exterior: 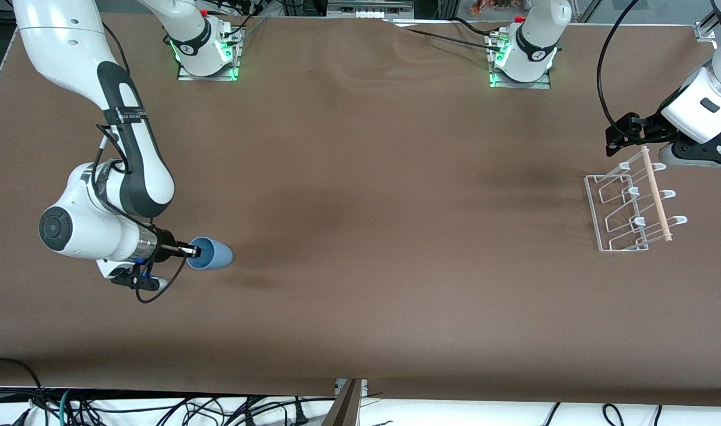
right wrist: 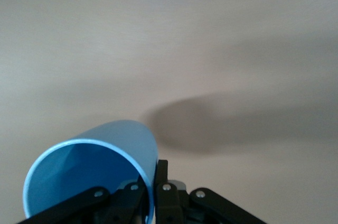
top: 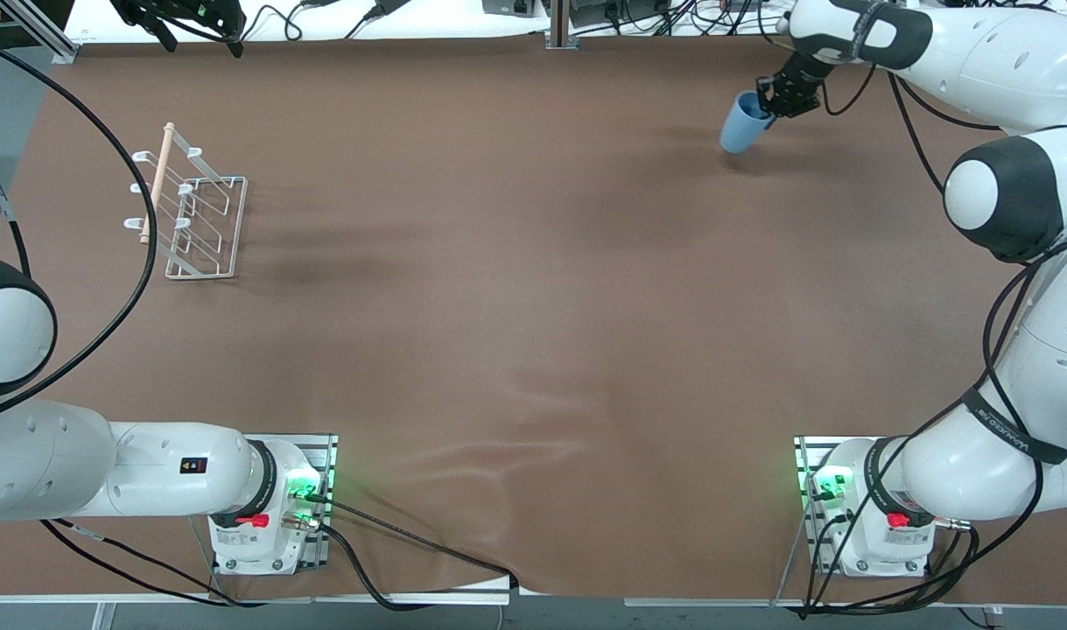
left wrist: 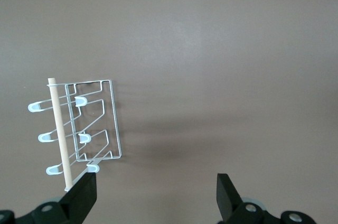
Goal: Transfer cup to left arm and place on rack
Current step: 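Close the right gripper on the blue cup's side, then lift the cup with the right gripper while the left gripper approaches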
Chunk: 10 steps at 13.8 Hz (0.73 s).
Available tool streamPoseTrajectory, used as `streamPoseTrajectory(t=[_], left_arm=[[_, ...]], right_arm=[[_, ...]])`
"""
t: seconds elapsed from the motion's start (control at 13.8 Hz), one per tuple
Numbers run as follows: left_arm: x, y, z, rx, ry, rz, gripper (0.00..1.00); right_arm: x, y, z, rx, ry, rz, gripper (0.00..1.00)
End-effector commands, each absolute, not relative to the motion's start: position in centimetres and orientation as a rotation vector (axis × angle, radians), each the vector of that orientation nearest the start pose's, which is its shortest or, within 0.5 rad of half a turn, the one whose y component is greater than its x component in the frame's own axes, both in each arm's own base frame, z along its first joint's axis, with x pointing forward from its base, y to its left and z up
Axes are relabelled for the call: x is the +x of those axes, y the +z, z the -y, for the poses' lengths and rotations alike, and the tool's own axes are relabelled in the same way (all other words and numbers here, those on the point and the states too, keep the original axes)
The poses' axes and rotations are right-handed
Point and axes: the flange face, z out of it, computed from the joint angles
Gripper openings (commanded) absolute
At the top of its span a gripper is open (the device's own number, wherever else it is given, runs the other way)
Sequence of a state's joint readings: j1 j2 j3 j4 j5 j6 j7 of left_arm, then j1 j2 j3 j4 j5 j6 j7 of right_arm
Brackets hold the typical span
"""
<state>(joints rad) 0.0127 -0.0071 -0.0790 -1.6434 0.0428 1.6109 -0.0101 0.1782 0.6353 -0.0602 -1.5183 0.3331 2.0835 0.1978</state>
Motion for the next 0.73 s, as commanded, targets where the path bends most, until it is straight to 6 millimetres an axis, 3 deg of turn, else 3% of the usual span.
streamPoseTrajectory(t=[0.0, 0.44, 0.65], left_arm=[[55.0, 60.5, 3.4, -3.085, 0.033, -0.117, 1.0], [55.0, 60.5, 3.4, -3.085, 0.033, -0.114, 1.0], [55.6, 59.5, 4.2, -3.084, 0.063, -0.15, 1.0]], right_arm=[[68.9, 30.9, -18.2, -2.784, 0.188, -0.499, 0.0], [66.5, 38.3, -32.3, -2.446, 0.354, -0.738, 0.0], [64.3, 41.8, -37.8, -2.331, 0.452, -0.775, 0.0]])
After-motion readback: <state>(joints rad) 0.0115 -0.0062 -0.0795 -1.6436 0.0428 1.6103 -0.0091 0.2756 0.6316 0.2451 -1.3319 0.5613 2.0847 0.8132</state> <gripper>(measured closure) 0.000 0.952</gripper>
